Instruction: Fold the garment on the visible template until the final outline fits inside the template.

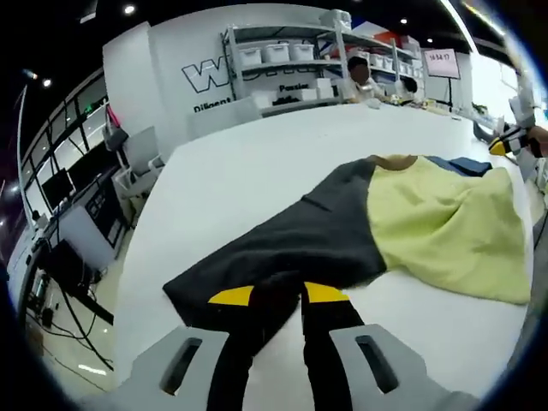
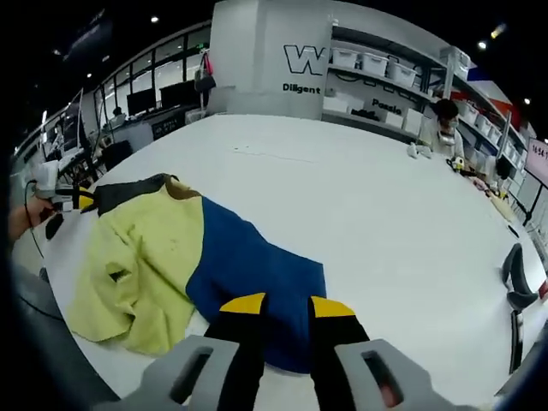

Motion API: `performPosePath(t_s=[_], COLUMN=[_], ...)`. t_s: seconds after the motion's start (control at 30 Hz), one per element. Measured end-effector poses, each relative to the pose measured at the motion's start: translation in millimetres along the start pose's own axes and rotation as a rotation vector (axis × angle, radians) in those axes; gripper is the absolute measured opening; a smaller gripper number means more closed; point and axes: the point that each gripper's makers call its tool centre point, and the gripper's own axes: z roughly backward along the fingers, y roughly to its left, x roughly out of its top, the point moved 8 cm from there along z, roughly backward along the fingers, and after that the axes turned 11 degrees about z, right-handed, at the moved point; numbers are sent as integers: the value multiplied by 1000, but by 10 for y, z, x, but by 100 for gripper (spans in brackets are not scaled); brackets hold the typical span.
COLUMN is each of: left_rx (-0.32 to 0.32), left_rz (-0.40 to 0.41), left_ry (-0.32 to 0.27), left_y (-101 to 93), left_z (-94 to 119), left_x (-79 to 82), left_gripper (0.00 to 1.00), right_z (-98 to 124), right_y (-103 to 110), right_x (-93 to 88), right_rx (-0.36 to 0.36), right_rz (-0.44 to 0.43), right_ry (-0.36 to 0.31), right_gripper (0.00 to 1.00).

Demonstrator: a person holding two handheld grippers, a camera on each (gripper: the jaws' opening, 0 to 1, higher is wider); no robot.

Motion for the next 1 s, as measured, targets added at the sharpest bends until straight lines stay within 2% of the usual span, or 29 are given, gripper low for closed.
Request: performPosePath(t_s=[0.13, 0.2, 0.23, 0.27, 0.3, 0.4, 0.57, 0.63, 0.7, 0.93, 1.0], left_rx=[-51, -81, -118, -119, -121, -175, -223, -268, -312, -390, -419], left_rz=[-8, -12, -71, -124, -140, -90, -93, -72, -77, -100, -108], left_ry=[11, 5, 0, 2, -4, -1, 2, 10, 23, 49, 63], left_y=[-194, -301, -376, -430, -478, -620, -741, -834, -931, -1165, -1244], left_z=[17, 40, 53, 82, 100, 166, 211, 245, 284, 348, 351], left_x=[-32, -31, -16, -8, -4, -27, -55, -67, -82, -145, -166], left_gripper=[16, 17, 19, 21, 23, 26, 25, 24, 24, 23, 23], right_z=[-30, -35, -36, -37, -41, -55, -64, -52, -41, -13, -22], right_y=[51, 102, 119, 144, 174, 245, 340, 376, 400, 513, 530], right_x=[3, -3, -5, -10, -17, -38, -77, -87, -98, -131, -133], right_rx=[2, 14, 17, 21, 27, 45, 60, 64, 67, 88, 97], right_rz=[-3, -8, -11, -15, -17, -36, -57, -69, -78, -88, -105], right_ry=[-1, -5, -8, -9, -9, -8, -11, -12, -10, -16, -41], right_gripper=[21, 19, 19, 20, 20, 21, 22, 22, 22, 22, 22])
